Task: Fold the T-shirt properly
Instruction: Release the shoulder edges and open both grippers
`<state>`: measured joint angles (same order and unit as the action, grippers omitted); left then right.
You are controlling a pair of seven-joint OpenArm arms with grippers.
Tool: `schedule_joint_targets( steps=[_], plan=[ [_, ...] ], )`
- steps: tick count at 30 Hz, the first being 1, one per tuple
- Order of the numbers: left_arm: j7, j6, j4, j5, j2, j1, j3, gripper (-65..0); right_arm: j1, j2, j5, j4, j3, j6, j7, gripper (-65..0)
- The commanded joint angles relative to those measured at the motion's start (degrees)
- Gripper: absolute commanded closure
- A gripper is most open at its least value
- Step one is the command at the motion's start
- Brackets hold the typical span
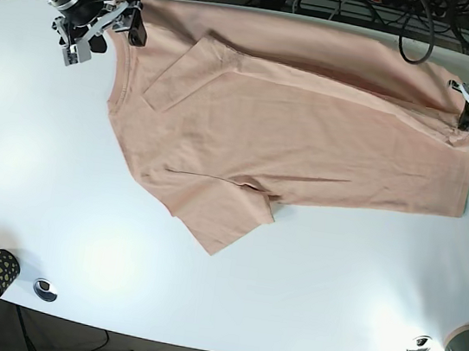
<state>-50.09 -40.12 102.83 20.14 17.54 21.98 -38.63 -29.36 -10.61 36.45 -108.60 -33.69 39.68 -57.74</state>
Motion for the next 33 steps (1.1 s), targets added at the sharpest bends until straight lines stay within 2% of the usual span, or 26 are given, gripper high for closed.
schedule_joint_targets(
  steps=[1,3,7,11,17,22,28,30,33],
  plan=[
    [-0.9,0.1,0.9,0.5,1.5,0.1,-1.5,-25.3,0.0,-0.7,1.1,-0.8,-0.4,0.32,0.9,-49.6],
    [-0.9,0.1,1.0,0.7,2.0,0.1,-3.3,-31.5,0.0,-0.7,1.1,-0.8,-0.3,0.32,0.9,-49.6],
    [-0.9,0.1,1.1,1.3,1.9,0.1,-3.9,-36.1,0.0,-0.7,1.1,-0.8,-0.3,0.32,0.9,-49.6],
    [-1.0,0.1,0.9,5.2,2.0,0.6,-3.9,-36.0,0.0,-0.7,1.1,-0.8,-0.3,0.32,0.9,-49.6],
    [-1.3,0.1,0.8,5.6,1.8,2.8,2.8,-35.8,0.3,-0.7,1.1,-0.8,-0.3,0.32,0.9,-49.6],
    [-1.1,0.1,-0.2,5.5,0.3,3.6,3.8,-35.8,1.1,-0.9,1.1,-0.8,-0.7,0.32,0.9,-49.6],
    [-1.0,0.1,-2.6,0.4,-0.3,3.4,2.8,-35.6,0.7,-1.3,1.1,-2.4,-0.4,0.32,0.8,-49.8],
    [-0.9,0.1,-3.6,-0.8,-0.4,2.9,2.3,-33.5,0.2,-1.2,1.2,-2.6,0.3,0.32,0.1,-49.8],
    [0.5,0.1,-6.1,-2.3,-0.4,1.1,1.3,-29.0,-0.8,-1.2,1.6,-3.6,4.5,0.32,-0.9,-49.8]
  ],
)
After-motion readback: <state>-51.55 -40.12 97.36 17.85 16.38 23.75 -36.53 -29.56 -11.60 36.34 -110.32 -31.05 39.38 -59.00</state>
